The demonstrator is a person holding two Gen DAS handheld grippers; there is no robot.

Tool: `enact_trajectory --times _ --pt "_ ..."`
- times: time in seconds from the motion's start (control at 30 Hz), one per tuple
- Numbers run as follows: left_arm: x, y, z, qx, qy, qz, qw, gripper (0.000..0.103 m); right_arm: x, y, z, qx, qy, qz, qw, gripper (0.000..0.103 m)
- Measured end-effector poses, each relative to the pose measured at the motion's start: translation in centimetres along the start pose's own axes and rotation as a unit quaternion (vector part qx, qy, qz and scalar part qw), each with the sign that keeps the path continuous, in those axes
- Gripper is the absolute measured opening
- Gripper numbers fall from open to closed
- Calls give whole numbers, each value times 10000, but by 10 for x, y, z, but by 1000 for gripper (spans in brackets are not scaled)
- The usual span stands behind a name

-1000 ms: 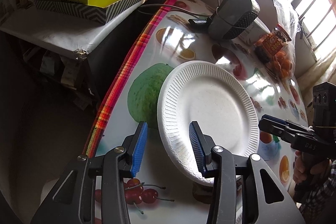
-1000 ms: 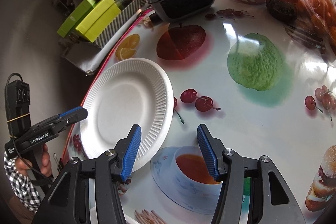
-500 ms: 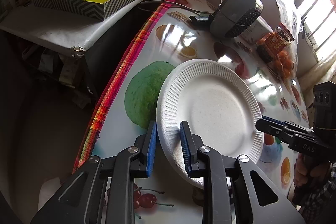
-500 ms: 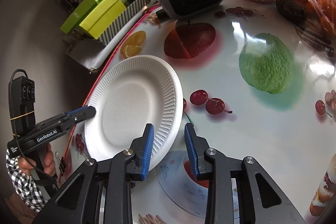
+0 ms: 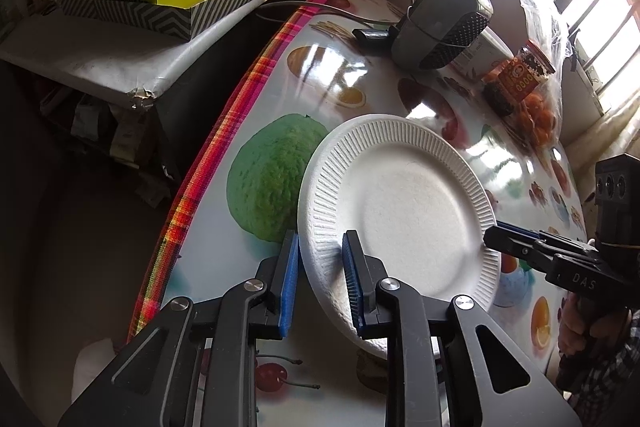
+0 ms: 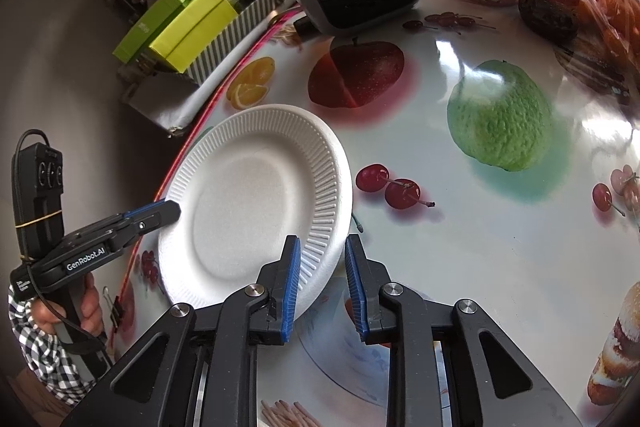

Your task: Organize plates and bowls

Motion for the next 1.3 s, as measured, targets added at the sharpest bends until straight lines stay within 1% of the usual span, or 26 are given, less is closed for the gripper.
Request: enact_trajectory --times 0.33,0.53,1.0,1.3 --pt "10 -15 -9 48 126 -91 9999 23 -7 -25 -9 154 -84 -61 9998 22" --pt "20 -28 -19 107 234 -171 9995 23 -13 -43 -22 250 -85 -95 9996 22" --pt "38 -55 -56 132 474 -307 9983 23 -26 -84 -58 394 -103 -220 9989 22" --pt "45 -71 -84 146 623 -350 9973 23 -38 -105 -88 476 -103 -250 9985 22"
Point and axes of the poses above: each gripper's, at about its wrist camera, not at the fingertips, and y roughly the way its jaws point, x to its right, z to its top, the point moved 6 cm from there along y, roughly the way its jaws point, and after that the axes turned 15 degrees about -y, right-handed, at the moved point
